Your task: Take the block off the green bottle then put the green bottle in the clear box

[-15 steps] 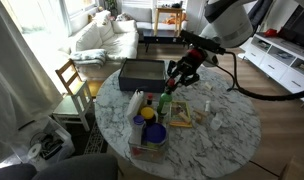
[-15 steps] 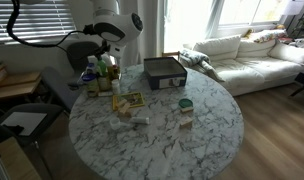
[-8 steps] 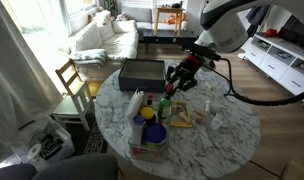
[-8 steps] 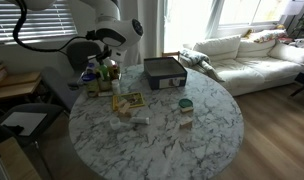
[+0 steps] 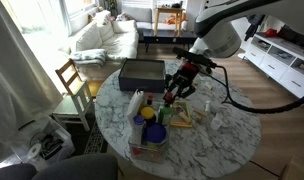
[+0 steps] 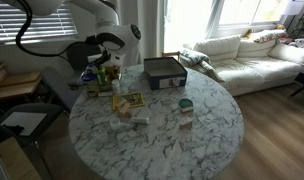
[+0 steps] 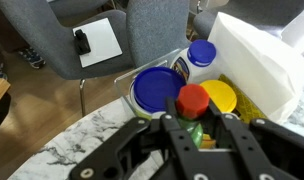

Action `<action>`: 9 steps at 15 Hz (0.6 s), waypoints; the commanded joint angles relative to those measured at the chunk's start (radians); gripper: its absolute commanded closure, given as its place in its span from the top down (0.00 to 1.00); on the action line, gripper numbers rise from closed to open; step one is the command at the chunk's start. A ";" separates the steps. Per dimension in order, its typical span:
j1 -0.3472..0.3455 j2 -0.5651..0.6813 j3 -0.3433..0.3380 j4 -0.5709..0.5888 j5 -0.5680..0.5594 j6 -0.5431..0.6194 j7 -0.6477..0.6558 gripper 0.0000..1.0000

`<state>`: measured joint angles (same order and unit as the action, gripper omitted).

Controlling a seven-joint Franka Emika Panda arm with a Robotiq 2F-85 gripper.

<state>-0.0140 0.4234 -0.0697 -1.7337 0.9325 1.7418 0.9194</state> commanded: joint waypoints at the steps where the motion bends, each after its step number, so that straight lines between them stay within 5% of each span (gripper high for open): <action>1: 0.012 0.021 0.007 0.004 -0.026 0.017 -0.007 0.08; 9: 0.047 0.049 0.013 0.005 -0.083 0.086 0.002 0.08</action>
<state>0.0223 0.4633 -0.0575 -1.7329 0.8848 1.7914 0.9177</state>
